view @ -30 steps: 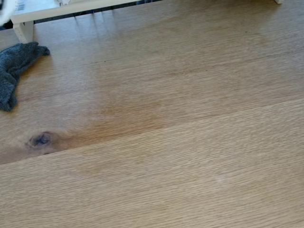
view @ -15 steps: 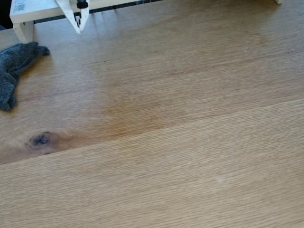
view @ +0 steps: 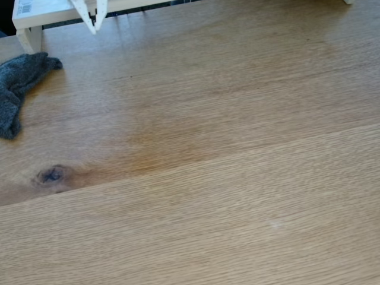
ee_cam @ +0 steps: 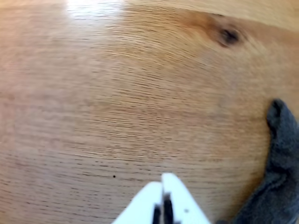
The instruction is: Clean the area in front of the robot
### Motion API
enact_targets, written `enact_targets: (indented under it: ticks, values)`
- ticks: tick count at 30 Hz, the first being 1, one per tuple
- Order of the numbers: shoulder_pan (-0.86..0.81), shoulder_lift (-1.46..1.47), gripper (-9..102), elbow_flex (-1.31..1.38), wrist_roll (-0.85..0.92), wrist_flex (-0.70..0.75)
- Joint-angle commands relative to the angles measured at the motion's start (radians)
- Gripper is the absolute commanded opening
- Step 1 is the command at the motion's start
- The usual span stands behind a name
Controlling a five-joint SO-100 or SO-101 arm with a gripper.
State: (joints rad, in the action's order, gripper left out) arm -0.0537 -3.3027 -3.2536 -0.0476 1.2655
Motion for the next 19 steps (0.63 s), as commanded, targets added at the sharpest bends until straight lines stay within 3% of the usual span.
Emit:
enact_targets:
  ticks: [1, 19]
  values:
    - [-0.009, -0.002, 3, -0.092, -0.003, 0.0]
    - [-0.009, -0.002, 0, -0.092, -0.003, 0.0]
